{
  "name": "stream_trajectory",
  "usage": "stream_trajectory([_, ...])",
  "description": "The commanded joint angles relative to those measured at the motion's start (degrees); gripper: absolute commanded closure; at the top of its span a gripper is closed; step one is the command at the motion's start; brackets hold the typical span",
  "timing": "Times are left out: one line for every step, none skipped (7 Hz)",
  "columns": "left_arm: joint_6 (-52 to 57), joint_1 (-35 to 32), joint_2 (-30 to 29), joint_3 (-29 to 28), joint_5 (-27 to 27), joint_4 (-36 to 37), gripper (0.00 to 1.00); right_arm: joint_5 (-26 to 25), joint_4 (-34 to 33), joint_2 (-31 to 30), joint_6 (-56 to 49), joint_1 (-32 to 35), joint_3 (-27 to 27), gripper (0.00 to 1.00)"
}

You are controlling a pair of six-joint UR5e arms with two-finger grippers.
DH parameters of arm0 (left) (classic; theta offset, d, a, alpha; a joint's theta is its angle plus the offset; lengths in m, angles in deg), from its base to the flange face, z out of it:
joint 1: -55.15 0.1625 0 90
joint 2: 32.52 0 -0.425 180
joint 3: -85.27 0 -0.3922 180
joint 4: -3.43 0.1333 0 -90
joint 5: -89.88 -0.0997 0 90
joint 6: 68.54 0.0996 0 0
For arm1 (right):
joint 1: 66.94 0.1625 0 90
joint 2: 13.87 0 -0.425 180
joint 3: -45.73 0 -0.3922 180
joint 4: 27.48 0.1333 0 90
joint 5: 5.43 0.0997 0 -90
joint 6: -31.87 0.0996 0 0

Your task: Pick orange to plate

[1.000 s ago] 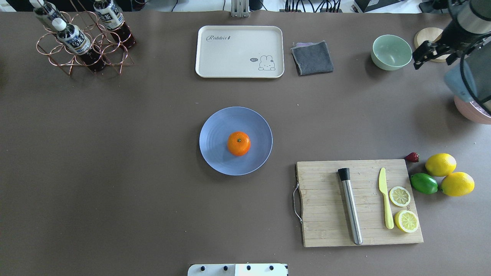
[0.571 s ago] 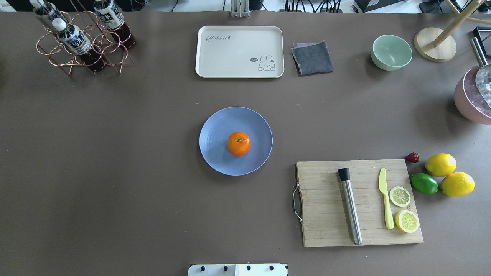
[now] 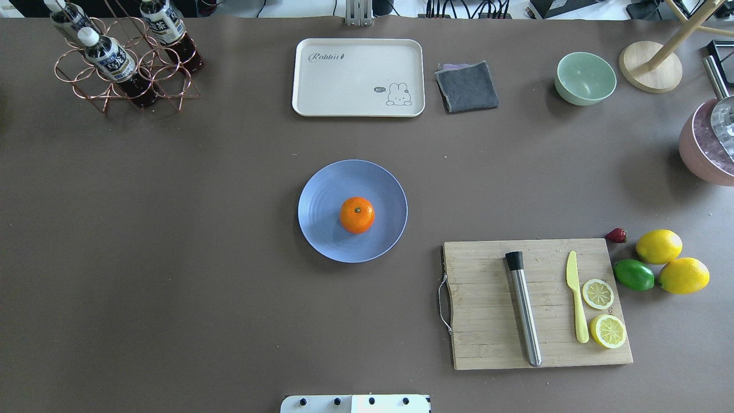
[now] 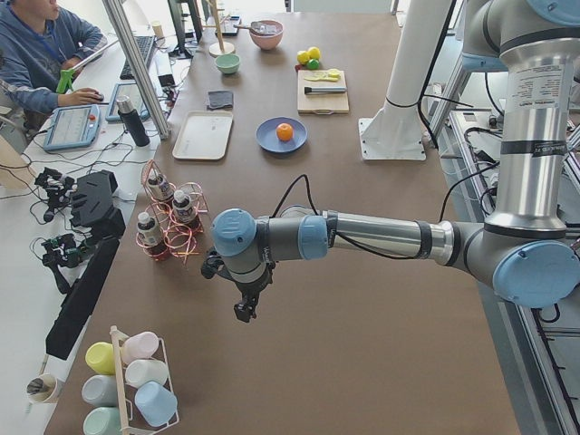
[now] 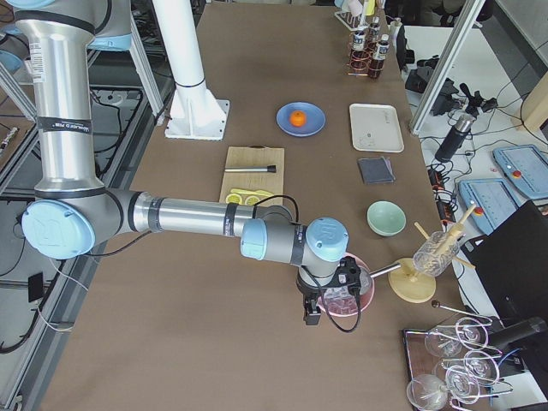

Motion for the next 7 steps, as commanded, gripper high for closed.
stream_trajectory([-0.23,-0.03,0.09,-0.79,0.13,-0.03,0.02,0.32,1.64,-1.04,0.66,1.27,-0.31,0.0])
stream_trajectory([-0.06,-0.12,0.35,-0.88,0.22,-0.46,0.02,0.4,1.74,-1.21,0.66,1.18,-0.04,0.0])
stream_trajectory([-0.14,-0.12,0.44,-0.88,0.22,-0.47,0.02,1.27,2.87,-2.69,0.66,1.18,-0.74,0.0])
stream_trajectory([-0.23,-0.12,0.44,-0.97,0.22,-0.47,0.02,2.41,6.01,-4.19,0.66,1.27,-0.66,0.0])
stream_trajectory([-0.23,-0.12,0.44,-0.97,0.22,-0.47,0.02,3.56,6.92,-4.55,0.66,1.27,-0.57,0.0])
stream_trajectory([-0.23,-0.12,0.44,-0.88,0.22,-0.38,0.02,3.83,6.92,-4.55,0.66,1.18,-0.57,0.0])
stream_trajectory([-0.23,-0.21,0.53,-0.97,0.22,-0.38,0.02,4.79,7.01,-4.99,0.75,1.27,-0.66,0.0])
